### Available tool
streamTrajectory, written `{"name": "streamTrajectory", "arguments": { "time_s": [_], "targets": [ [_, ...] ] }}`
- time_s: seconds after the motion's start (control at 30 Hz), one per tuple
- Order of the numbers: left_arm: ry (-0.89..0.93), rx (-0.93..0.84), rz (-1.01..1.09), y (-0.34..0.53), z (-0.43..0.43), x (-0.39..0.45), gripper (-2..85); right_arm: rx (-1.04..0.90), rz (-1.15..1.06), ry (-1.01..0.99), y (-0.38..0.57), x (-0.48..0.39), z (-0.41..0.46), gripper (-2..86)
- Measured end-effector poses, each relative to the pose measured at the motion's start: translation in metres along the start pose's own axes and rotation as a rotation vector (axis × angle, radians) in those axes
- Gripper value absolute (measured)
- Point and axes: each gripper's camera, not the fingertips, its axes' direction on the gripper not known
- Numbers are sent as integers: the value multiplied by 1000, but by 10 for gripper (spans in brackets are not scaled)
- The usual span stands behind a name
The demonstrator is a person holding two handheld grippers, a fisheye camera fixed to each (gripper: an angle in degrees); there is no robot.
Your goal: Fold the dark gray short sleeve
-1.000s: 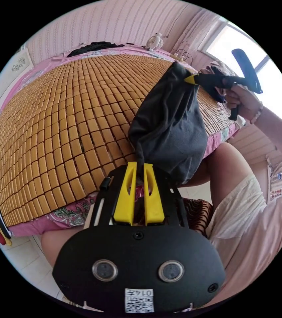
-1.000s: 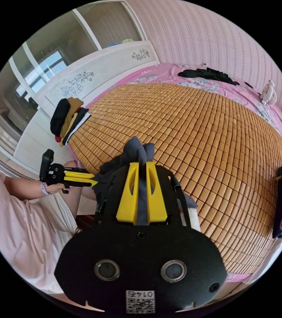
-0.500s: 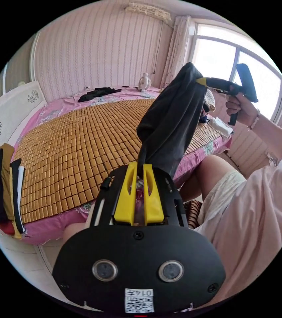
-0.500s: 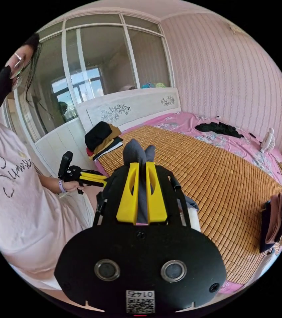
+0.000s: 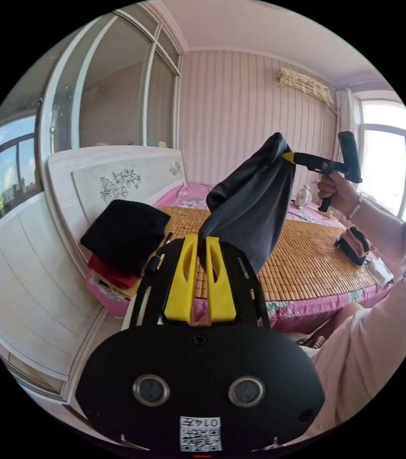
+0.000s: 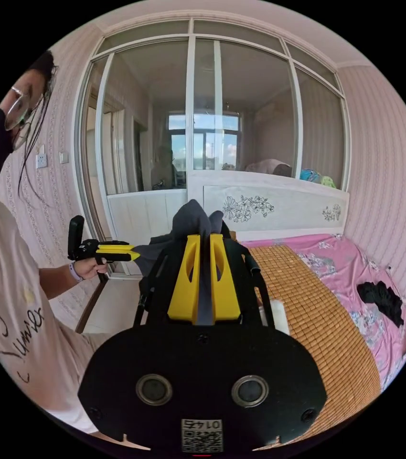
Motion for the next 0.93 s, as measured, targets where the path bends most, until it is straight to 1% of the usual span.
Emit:
{"name": "streamTrajectory", "arguments": {
  "time_s": [0.13, 0.17, 0.2, 0.23, 0.27, 0.3, 0.33, 0.37, 0.4, 0.43, 0.5, 0.57, 0.6, 0.67, 0.7, 0.77, 0.8, 0.83, 0.93],
  "targets": [
    [-172, 65, -25, -24, -31, -53, 25, -75, -54, -38, -98, 21, 106, 34],
    [-215, 79, -30, -38, -34, -73, 31, -125, -7, -56, -129, 38, 146, 39],
    [-249, 55, -41, -55, -28, -96, 40, -149, 32, -67, -144, 48, 167, 43],
    [-268, 42, -62, -63, -24, -110, 46, -189, 133, -92, -166, 70, 210, 53],
    [-289, 43, -132, -75, -13, -142, 57, -221, 257, -110, -179, 93, 250, 61],
    [-305, 60, -238, -80, -1, -176, 69, -251, 312, -108, -181, 102, 268, 65],
    [-300, 61, -288, -80, 6, -193, 74, -327, 386, -96, -178, 118, 298, 66],
    [-280, 32, -363, -76, 21, -223, 85, -375, 412, -80, -165, 126, 315, 66],
    [-266, -10, -436, -66, 34, -244, 85, -390, 414, -75, -155, 128, 320, 65],
    [-258, -30, -452, -60, 38, -250, 85, -426, 388, -86, -132, 130, 323, 63],
    [-238, -74, -446, -31, 44, -246, 75, -487, 314, -68, -84, 129, 314, 59],
    [-215, -85, -400, -3, 45, -224, 64, -597, 224, 14, 2, 123, 278, 40],
    [-196, -117, -371, 17, 46, -205, 62, -628, 221, 37, 26, 122, 265, 34],
    [-171, -160, -360, 47, 47, -174, 47, -745, 248, 132, 116, 112, 198, 18],
    [-144, -182, -367, 63, 46, -154, 33, -772, 260, 156, 135, 109, 178, 15],
    [-91, -221, -367, 82, 48, -122, 10, -859, 341, 295, 197, 88, 94, 5],
    [-64, -242, -361, 89, 50, -99, -1, -869, 370, 336, 209, 83, 72, 4],
    [-51, -248, -351, 91, 52, -88, -3, -880, 435, 413, 230, 70, 28, 1],
    [37, -227, -278, 81, 66, -24, -8, -824, 623, 597, 268, 38, -75, -1]
  ]
}}
